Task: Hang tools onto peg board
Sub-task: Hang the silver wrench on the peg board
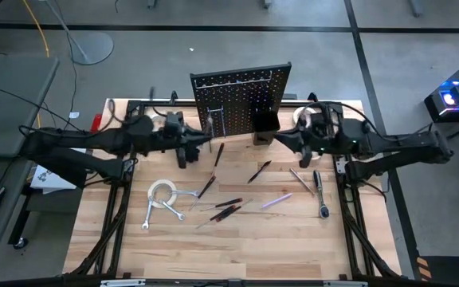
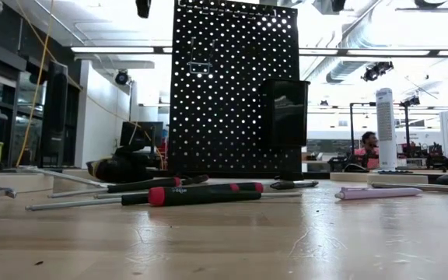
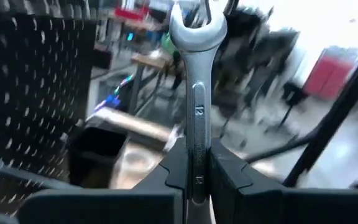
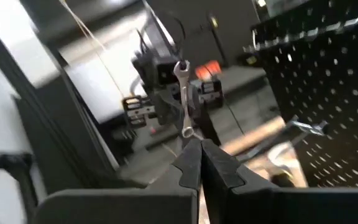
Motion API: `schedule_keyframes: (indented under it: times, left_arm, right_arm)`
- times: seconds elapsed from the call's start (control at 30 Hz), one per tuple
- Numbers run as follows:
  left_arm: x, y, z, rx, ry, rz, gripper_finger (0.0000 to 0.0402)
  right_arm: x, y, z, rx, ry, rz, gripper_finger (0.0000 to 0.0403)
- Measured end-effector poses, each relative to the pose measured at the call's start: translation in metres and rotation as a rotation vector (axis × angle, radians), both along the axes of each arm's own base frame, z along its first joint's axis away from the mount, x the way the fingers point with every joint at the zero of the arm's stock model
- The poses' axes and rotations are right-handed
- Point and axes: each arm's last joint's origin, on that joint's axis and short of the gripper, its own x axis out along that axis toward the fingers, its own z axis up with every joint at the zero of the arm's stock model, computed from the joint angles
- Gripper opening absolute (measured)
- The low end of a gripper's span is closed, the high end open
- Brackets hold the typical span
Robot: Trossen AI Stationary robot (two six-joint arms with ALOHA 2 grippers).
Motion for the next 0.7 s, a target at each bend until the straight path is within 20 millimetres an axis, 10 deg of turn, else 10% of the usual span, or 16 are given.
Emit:
schedule_keyframes:
  times: [0.7]
  left_arm:
    - [0.051, 0.005, -0.005, 0.421, 0.313, 0.024, 0.0024]
  right_arm:
    - [-0.002, 0.000, 0.010, 0.025, 0.049, 0.010, 0.0000]
